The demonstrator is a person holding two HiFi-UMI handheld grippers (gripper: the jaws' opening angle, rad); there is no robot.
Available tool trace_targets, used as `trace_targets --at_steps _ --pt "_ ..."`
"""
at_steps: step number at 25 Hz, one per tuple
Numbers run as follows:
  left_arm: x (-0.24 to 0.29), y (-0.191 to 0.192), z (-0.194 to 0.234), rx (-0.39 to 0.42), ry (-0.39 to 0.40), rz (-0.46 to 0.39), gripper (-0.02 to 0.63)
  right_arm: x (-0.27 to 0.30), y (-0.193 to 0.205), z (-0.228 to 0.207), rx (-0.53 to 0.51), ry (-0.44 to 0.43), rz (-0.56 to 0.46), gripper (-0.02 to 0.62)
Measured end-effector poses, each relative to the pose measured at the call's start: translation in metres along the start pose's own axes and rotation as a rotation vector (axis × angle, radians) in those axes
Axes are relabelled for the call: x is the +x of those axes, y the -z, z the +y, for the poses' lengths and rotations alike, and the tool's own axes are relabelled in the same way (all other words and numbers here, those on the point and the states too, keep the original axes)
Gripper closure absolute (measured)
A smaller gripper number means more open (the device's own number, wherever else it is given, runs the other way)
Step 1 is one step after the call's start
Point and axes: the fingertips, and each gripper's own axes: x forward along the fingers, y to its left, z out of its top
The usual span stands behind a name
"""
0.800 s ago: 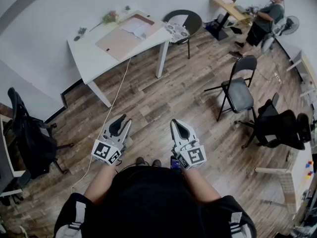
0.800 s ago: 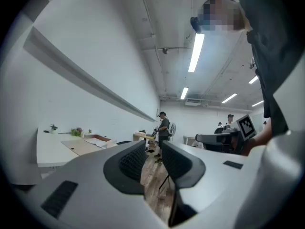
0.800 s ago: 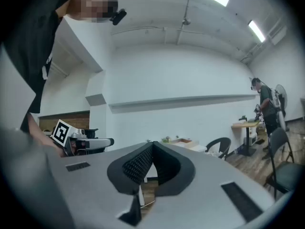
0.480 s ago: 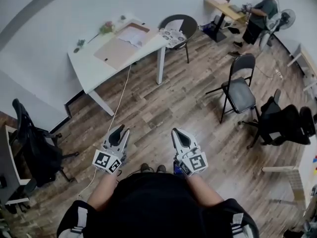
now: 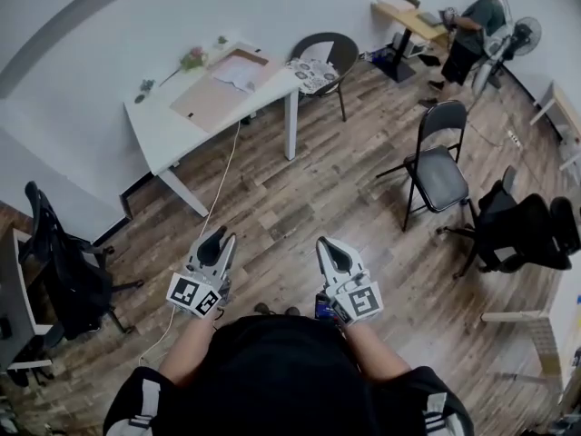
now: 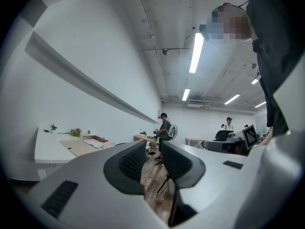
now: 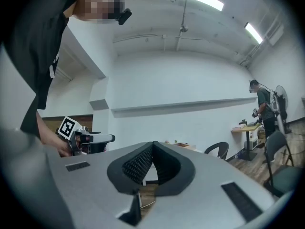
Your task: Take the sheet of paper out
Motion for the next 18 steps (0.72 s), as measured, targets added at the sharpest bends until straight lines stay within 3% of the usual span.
trace_targets --at_steps 10,18 --pt "0.006 0.022 0.008 -0.032 -0.076 0.016 0.512 -0.017 0.018 -0.042 0.004 0.055 0.014 0.584" --pt "0.053 0.031 0.054 -0.051 -0.109 -0.014 0.512 0.039 0.017 -0.077 -0.025 0.041 0.014 0.584"
